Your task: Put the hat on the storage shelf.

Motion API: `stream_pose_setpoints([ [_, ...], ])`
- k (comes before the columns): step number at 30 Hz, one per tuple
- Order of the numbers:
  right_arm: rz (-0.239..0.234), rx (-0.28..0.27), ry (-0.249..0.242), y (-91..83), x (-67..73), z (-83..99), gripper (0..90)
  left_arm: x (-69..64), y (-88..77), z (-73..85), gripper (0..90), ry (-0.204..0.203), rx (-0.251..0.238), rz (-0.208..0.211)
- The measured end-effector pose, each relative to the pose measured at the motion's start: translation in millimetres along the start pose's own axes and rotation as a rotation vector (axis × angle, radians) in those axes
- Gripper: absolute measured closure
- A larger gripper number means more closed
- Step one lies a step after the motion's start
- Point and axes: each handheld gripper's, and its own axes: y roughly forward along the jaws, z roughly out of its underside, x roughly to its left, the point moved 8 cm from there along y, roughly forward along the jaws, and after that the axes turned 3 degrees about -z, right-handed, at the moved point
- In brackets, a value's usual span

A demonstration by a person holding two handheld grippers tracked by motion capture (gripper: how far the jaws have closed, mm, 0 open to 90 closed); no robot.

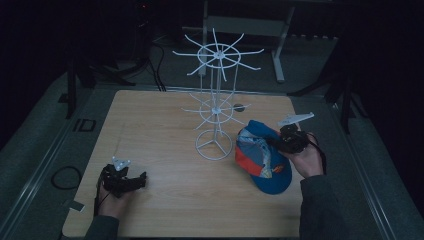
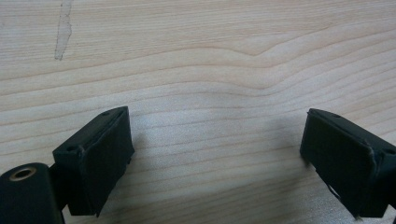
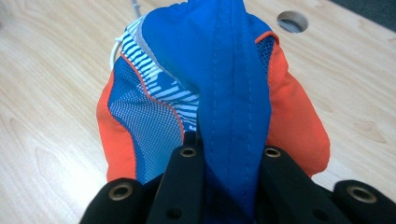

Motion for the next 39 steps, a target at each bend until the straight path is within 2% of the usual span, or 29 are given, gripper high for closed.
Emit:
stream_pose_setpoints([
  [12, 0.006, -0.061, 0.016, -15.9, -16.3, -13.9, 86.1, 0.0, 0.0, -0.1, 9.8, 0.001, 0.0, 0.001],
  [29, 0.025, -0.15, -0.007, -45.4, -31.3, -37.0, 86.0, 0.1, 0.0, 0.0, 9.8, 0.001, 0.0, 0.0],
  [39, 0.029, -0.166, -0.031, -58.1, -35.7, -47.7, 86.0, -0.1, 0.2, -0.2, 9.8, -0.002, -0.002, 0.0],
])
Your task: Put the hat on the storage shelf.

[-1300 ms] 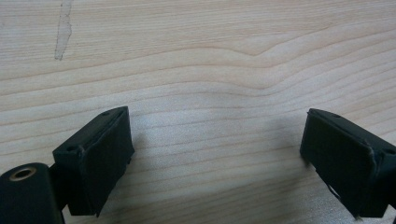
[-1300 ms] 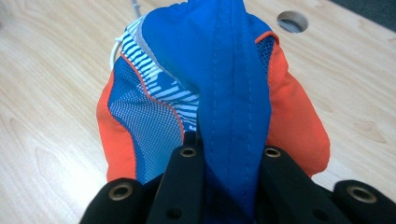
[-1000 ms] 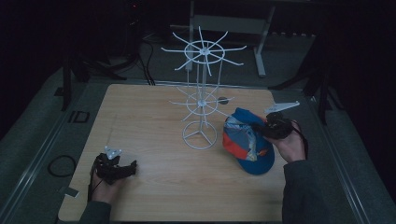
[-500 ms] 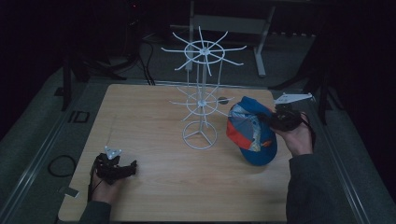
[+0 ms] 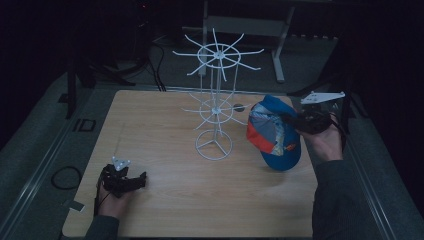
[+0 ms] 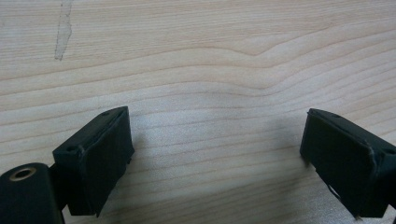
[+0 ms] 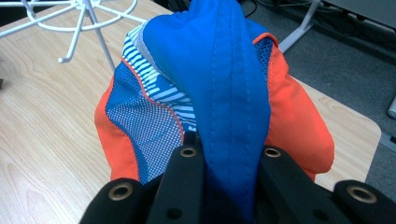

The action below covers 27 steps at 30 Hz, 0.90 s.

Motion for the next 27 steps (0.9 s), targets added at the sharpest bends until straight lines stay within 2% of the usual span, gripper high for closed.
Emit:
stream_pose_setpoints([
  [17, -0.02, -0.034, 0.01, -11.3, -16.2, -20.5, 86.0, -0.3, 0.2, -0.3, 9.8, 0.0, -0.001, 0.0],
  [27, -0.034, -0.08, 0.011, -23.2, -17.8, -38.3, 86.0, -0.5, 0.4, -0.4, 9.7, -0.001, -0.001, 0.0],
])
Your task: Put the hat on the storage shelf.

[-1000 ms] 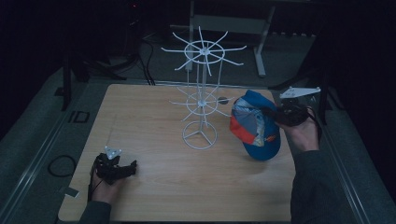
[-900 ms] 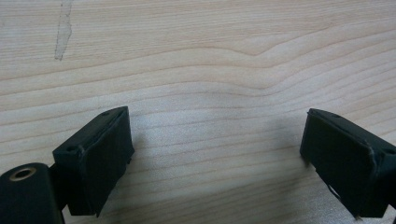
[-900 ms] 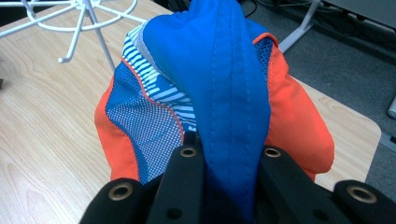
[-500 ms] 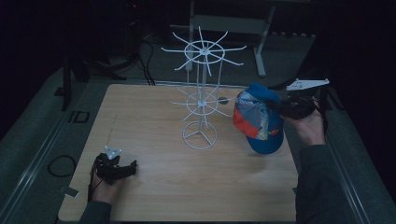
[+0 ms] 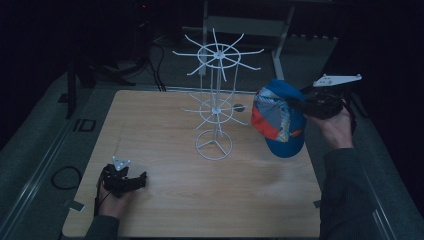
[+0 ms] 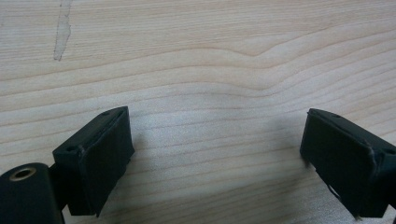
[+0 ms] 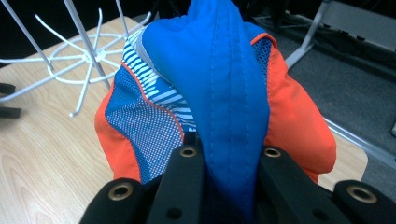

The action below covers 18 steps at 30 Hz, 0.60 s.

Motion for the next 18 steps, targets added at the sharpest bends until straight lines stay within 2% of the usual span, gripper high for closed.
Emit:
stream_pose_setpoints([
  [13, -0.021, -0.053, -0.012, -15.0, 2.2, -17.1, 86.0, -0.1, 0.1, -0.1, 9.7, 0.001, 0.0, 0.001],
  [18, -0.028, -0.071, -0.034, -20.2, 3.5, -21.9, 86.0, -0.1, 0.1, -0.1, 9.7, 0.001, -0.001, 0.0],
])
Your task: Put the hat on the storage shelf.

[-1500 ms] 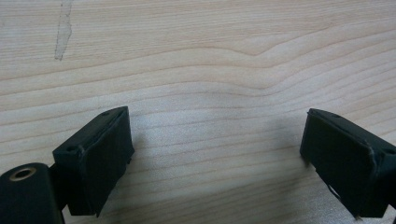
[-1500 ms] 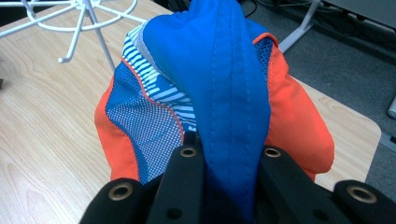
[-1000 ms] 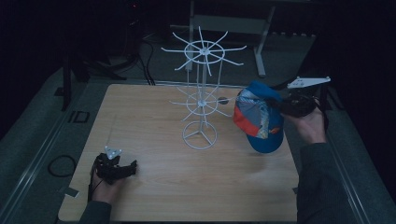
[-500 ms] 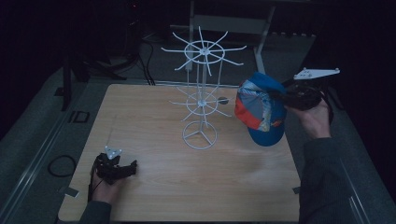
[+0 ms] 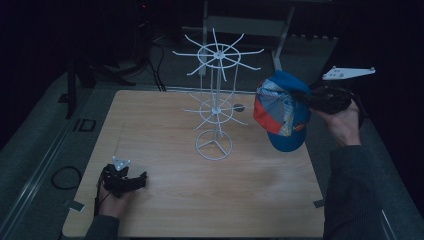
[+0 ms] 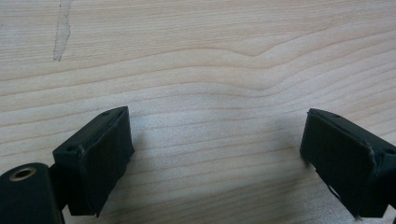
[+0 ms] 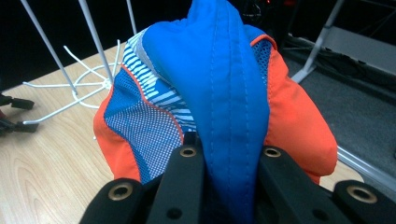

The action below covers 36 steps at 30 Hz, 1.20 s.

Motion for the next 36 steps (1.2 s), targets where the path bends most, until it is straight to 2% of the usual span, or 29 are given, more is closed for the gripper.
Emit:
stream_pose_setpoints([
  [13, -0.057, -0.081, 0.012, -11.4, 4.5, -11.0, 86.0, -0.1, 0.0, 0.0, 9.8, 0.0, 0.0, 0.001],
  [14, -0.073, -0.104, 0.015, -14.7, 5.5, -13.8, 86.0, -0.1, 0.0, 0.0, 9.8, 0.001, 0.0, 0.001],
  [16, -0.082, -0.117, 0.017, -16.7, 6.4, -15.5, 86.0, -0.1, 0.0, 0.0, 9.8, 0.0, 0.0, 0.0],
  [36, -0.153, -0.205, 0.035, -29.3, 15.0, -27.5, 86.0, -0.2, 0.0, 0.0, 9.8, 0.0, 0.001, 0.001],
])
